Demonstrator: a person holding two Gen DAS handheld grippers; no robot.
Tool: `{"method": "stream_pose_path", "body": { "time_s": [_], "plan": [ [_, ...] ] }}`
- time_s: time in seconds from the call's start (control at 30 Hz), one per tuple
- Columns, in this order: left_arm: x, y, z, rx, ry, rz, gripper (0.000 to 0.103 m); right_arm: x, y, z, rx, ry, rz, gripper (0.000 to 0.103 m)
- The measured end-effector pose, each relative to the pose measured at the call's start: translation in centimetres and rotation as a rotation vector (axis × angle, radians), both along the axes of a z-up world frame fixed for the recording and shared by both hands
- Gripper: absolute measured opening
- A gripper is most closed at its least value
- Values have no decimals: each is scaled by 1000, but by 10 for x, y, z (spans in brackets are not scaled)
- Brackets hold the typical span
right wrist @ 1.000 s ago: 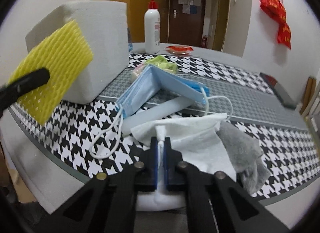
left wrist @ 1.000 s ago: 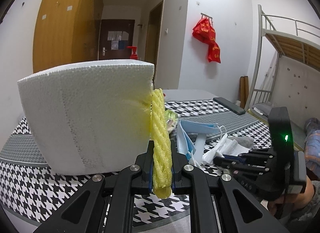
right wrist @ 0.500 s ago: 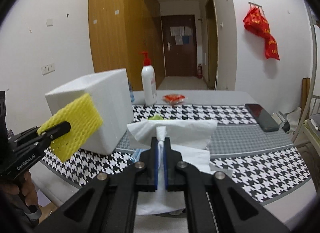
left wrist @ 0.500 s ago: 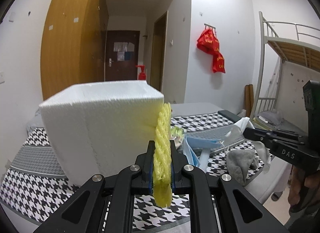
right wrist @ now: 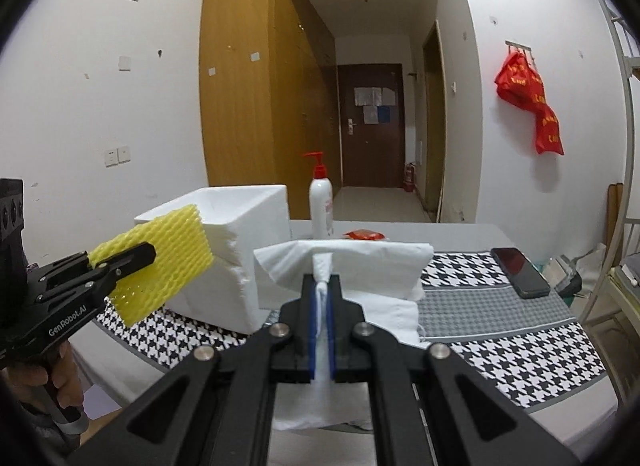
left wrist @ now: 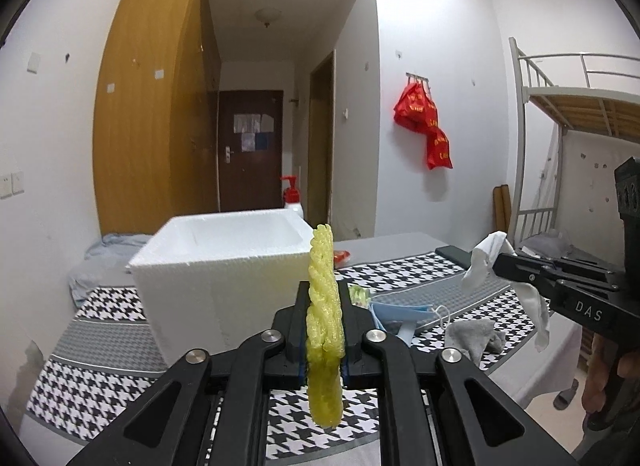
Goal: Organize soft objects
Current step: 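Carry the yellow net with the left tool while the right tool carries tissue to the foam box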
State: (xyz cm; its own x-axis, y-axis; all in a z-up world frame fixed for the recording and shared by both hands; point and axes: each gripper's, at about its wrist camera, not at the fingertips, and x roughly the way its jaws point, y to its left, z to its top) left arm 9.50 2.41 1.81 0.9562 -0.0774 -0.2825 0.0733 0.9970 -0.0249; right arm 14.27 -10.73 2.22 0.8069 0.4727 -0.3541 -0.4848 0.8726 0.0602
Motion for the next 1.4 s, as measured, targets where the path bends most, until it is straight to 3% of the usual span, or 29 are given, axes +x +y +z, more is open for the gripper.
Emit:
{"method": "stream_pose_path", "body": {
  "time_s": [0.63, 1.4],
  "plan": [
    [-40, 38, 15, 35, -44, 190, 11, -14, 70, 10, 10, -41, 231, 6],
    [0, 60, 67, 24, -52, 204, 11, 28, 97, 66, -7, -81, 257, 6]
  ]
}}
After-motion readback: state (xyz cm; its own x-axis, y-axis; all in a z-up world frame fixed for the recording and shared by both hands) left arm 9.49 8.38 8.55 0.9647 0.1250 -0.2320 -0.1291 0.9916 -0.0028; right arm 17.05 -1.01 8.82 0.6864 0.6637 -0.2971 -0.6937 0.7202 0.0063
